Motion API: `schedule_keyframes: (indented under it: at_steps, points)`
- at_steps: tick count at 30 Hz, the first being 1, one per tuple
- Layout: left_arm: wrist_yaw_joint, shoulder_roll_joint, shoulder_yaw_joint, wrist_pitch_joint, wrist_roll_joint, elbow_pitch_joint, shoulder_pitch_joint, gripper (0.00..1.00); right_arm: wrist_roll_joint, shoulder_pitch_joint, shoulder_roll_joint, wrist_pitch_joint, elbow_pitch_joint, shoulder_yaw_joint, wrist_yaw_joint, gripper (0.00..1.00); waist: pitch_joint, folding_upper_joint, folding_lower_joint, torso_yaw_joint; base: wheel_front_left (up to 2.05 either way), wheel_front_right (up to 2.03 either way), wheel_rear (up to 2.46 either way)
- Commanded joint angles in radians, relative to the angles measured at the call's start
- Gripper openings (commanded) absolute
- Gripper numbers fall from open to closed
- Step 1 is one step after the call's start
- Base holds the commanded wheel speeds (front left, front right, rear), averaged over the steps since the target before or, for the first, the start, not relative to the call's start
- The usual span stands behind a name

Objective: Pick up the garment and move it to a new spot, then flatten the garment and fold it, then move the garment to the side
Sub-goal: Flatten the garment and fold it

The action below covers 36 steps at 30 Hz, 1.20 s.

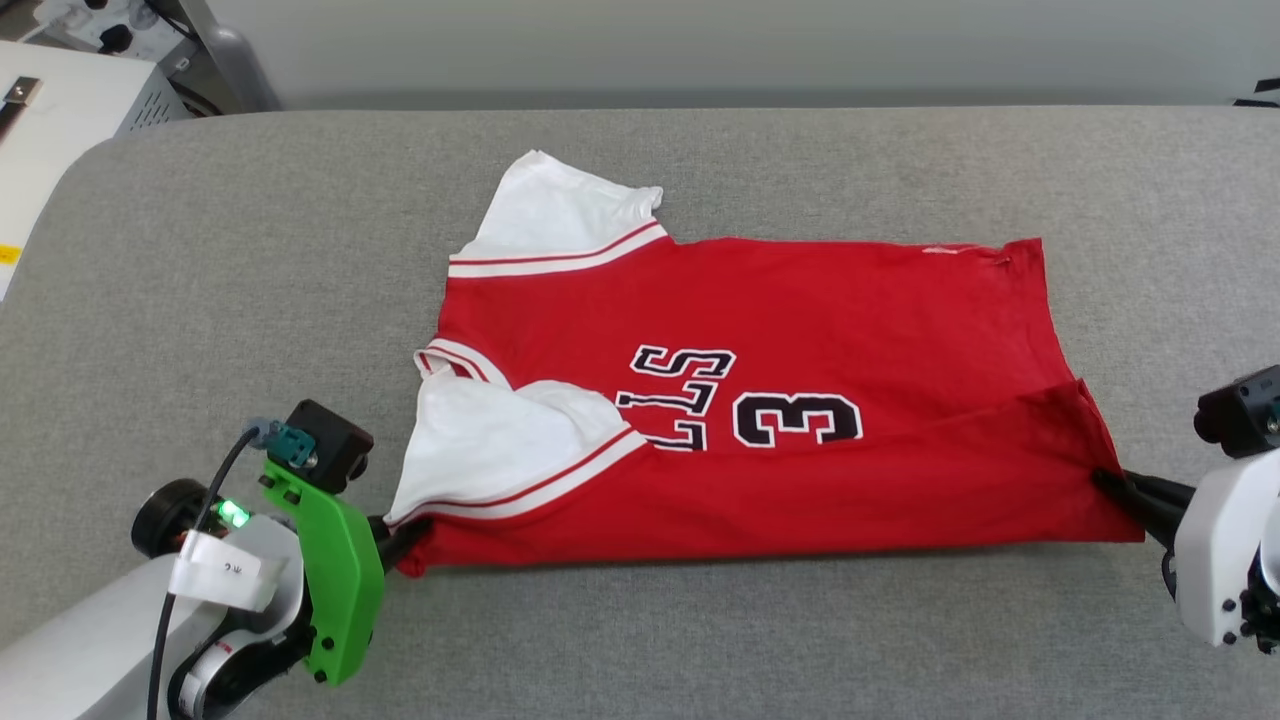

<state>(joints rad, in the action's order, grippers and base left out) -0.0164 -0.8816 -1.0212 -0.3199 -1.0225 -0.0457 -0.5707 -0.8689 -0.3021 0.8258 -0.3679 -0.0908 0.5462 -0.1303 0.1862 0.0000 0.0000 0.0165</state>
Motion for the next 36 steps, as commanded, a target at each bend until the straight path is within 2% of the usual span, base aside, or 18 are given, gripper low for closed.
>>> schedule_keyframes:
  at_steps: [1, 5, 10, 16, 22, 23, 24, 25, 34, 35, 36]
  points:
    - [0.019, -0.018, 0.007, 0.006, -0.017, 0.021, 0.028, 0.0, -0.009, 0.038, 0.007, 0.006, 0.018, -0.019, 0.0, 0.0, -0.019, 0.0, 0.0, -0.001, 0.0, 0.0, 0.0]
    - [0.051, -0.048, -0.002, 0.011, -0.029, 0.072, 0.079, 0.0, -0.007, 0.126, 0.017, 0.004, 0.054, -0.077, 0.0, 0.0, -0.027, 0.0, 0.0, -0.002, 0.0, 0.0, 0.0]
    - [0.076, -0.052, -0.015, 0.022, -0.032, 0.09, 0.119, 0.0, -0.004, 0.212, 0.015, -0.012, 0.07, -0.138, 0.0, 0.0, -0.018, 0.0, 0.0, -0.009, 0.0, 0.0, 0.0]
    - [0.08, -0.019, -0.031, 0.023, -0.03, 0.055, 0.13, 0.0, -0.007, 0.245, -0.026, -0.034, 0.035, -0.168, 0.0, 0.0, 0.018, 0.0, 0.0, -0.015, 0.0, 0.0, 0.0]
    - [0.066, 0.02, -0.042, 0.028, -0.029, -0.02, 0.127, 0.0, 0.028, 0.231, -0.075, 0.001, -0.034, -0.144, 0.0, 0.0, 0.037, 0.0, 0.0, -0.009, 0.0, 0.0, 0.0]
    - [0.065, 0.028, -0.04, 0.035, -0.033, -0.031, 0.128, 0.0, 0.032, 0.228, -0.084, 0.014, -0.044, -0.14, 0.0, 0.06, 0.036, 0.0, 0.0, -0.008, 0.0, 0.0, 0.0]
    - [0.065, 0.033, -0.039, 0.039, -0.036, -0.039, 0.129, 0.48, 0.038, 0.225, -0.089, 0.031, -0.051, -0.141, 0.0, 0.45, 0.033, 0.0, 0.0, -0.006, 0.0, 0.0, 0.0]
    - [0.066, 0.036, -0.037, 0.044, -0.038, -0.046, 0.131, 1.0, 0.052, 0.221, -0.093, 0.054, -0.059, -0.144, 0.0, 1.0, 0.027, 0.0, 0.0, -0.004, 0.0, 0.0, 0.0]
    - [0.086, -0.031, 0.023, 0.122, -0.011, 0.02, 0.101, 1.0, 0.193, 0.218, -0.154, 0.268, -0.024, -0.274, 0.0, 1.0, -0.041, 0.0, 0.0, -0.005, 0.0, 0.0, 0.0]
    - [0.094, -0.048, 0.059, 0.17, 0.014, 0.039, 0.064, 1.0, 0.266, 0.215, -0.206, 0.338, 0.012, -0.352, 0.0, 1.0, -0.045, 0.0, 0.0, -0.01, 0.0, 0.0, 0.0]
    - [0.095, -0.052, 0.07, 0.182, 0.029, 0.039, 0.045, 1.0, 0.293, 0.214, -0.229, 0.359, 0.026, -0.38, 0.0, 1.0, -0.044, 0.0, 0.0, -0.013, 0.0, 0.0, 0.0]
